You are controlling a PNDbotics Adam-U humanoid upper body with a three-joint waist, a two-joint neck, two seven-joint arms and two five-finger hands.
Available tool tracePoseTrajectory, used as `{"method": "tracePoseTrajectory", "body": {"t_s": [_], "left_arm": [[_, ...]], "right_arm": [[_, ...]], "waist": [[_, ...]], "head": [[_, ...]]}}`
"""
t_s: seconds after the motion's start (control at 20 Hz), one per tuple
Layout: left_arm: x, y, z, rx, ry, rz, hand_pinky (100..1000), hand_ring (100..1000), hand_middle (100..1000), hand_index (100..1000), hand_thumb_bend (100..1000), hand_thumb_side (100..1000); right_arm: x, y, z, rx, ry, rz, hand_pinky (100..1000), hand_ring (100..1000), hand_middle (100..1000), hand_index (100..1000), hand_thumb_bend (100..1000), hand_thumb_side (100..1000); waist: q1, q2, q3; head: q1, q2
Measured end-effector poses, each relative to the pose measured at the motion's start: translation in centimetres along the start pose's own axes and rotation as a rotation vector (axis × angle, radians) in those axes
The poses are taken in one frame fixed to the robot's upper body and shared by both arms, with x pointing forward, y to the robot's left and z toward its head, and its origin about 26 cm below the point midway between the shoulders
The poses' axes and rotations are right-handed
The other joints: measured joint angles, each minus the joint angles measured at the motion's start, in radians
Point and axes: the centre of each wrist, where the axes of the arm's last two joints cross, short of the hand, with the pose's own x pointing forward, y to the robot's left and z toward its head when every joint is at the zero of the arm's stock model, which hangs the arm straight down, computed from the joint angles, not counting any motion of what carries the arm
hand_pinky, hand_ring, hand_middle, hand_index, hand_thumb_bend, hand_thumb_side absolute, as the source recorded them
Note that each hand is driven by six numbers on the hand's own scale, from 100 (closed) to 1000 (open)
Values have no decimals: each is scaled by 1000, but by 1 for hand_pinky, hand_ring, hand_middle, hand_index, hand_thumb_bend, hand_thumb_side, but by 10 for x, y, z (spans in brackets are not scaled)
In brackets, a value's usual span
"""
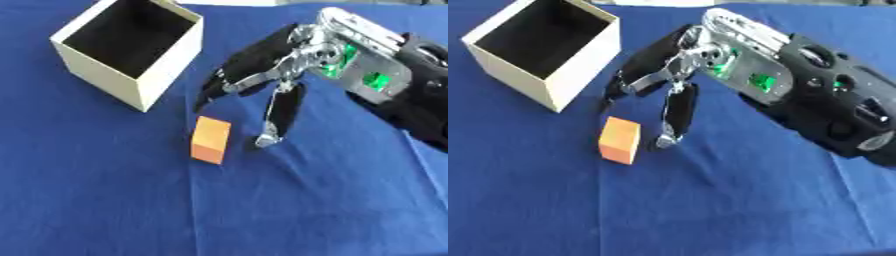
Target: Pick up objects on the table and place them in the box.
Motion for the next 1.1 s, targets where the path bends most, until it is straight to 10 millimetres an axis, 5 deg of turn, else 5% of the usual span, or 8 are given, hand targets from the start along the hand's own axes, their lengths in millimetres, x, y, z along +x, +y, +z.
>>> {"method": "tracePoseTrajectory", "body": {"t_s": [0.75, 1.0, 1.1], "left_arm": [[0, 0, 0, -2, 3, 1, 499, 530, 619, 702, 189, 724], [0, -2, 1, 2, 6, 6, 499, 528, 619, 702, 188, 726], [0, -2, 1, 2, 6, 6, 499, 528, 619, 702, 187, 726]], "right_arm": [[-7, 14, -19, 45, 2, -5, 921, 946, 871, 956, 325, 346], [-10, 16, -21, 33, 1, -29, 824, 824, 644, 747, 100, 355], [-10, 13, -18, -3, 3, -54, 787, 775, 538, 651, 100, 345]], "waist": [[-1, 19, 16], [-1, 23, 19], [0, 23, 17]], "head": [[-9, -13], [-9, -17], [-9, -17]]}}
